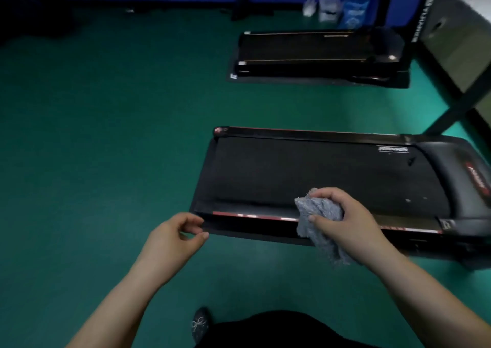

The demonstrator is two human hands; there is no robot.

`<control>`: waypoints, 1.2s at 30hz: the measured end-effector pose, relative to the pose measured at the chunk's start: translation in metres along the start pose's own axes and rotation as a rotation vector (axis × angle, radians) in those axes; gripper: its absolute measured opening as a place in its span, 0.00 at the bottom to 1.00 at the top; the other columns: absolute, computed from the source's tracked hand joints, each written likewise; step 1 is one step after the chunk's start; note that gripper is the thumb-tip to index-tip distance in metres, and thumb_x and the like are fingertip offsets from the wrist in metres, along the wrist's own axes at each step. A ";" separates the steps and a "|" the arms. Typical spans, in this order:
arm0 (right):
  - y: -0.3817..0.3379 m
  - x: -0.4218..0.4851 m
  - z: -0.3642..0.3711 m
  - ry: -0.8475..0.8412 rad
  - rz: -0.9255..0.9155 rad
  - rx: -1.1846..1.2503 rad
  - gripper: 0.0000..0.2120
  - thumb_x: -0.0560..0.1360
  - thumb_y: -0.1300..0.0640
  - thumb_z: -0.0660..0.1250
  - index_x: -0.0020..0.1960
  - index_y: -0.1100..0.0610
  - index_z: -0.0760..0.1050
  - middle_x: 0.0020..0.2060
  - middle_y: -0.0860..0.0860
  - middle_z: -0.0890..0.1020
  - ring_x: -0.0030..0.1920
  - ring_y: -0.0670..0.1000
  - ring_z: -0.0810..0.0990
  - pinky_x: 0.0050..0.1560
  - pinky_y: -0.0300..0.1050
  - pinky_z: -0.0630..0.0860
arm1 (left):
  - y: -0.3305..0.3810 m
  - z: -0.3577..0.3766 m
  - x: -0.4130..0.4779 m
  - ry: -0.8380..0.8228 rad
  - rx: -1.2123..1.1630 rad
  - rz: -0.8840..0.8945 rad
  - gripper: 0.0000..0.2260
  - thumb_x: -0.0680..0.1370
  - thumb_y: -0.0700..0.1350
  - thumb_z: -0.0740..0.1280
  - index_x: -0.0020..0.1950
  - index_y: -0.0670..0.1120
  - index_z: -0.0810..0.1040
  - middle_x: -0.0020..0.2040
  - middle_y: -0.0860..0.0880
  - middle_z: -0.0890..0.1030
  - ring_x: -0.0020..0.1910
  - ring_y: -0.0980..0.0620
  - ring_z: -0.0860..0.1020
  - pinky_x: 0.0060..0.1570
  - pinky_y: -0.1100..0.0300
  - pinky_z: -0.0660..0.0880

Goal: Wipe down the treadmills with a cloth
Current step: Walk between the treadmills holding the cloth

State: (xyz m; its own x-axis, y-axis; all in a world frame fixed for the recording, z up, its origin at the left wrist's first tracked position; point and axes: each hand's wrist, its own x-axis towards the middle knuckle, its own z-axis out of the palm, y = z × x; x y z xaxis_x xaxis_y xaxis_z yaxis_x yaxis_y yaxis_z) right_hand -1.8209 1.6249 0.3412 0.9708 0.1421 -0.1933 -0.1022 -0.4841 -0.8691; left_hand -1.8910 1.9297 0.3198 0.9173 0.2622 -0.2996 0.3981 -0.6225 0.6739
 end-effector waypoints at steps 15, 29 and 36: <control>-0.140 0.089 0.229 -0.200 -0.074 -0.044 0.15 0.71 0.60 0.73 0.51 0.42 0.77 0.57 0.36 0.78 0.54 0.37 0.77 0.51 0.36 0.73 | -0.168 -0.190 0.069 0.115 -0.087 -0.174 0.09 0.72 0.48 0.73 0.50 0.56 0.78 0.43 0.57 0.82 0.39 0.59 0.80 0.38 0.67 0.72; -0.217 0.325 0.338 -0.195 0.039 0.011 0.15 0.72 0.60 0.72 0.51 0.42 0.77 0.55 0.34 0.77 0.49 0.42 0.80 0.46 0.41 0.78 | -0.191 -0.317 0.304 0.087 -0.029 -0.215 0.12 0.71 0.47 0.74 0.52 0.56 0.77 0.45 0.58 0.81 0.38 0.59 0.79 0.38 0.68 0.72; -0.279 0.435 0.365 -0.172 0.002 0.025 0.15 0.72 0.60 0.72 0.52 0.43 0.77 0.51 0.35 0.78 0.38 0.38 0.79 0.43 0.38 0.77 | -0.173 -0.382 0.426 0.120 -0.040 -0.150 0.12 0.71 0.47 0.74 0.50 0.58 0.77 0.44 0.58 0.81 0.38 0.59 0.80 0.38 0.67 0.72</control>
State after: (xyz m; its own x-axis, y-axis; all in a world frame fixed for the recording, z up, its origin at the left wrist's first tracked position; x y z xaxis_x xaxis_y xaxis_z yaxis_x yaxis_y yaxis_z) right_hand -1.4492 2.1369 0.3339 0.9192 0.2880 -0.2687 -0.1119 -0.4633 -0.8791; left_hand -1.5653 2.4310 0.3332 0.8412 0.4376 -0.3177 0.5285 -0.5405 0.6547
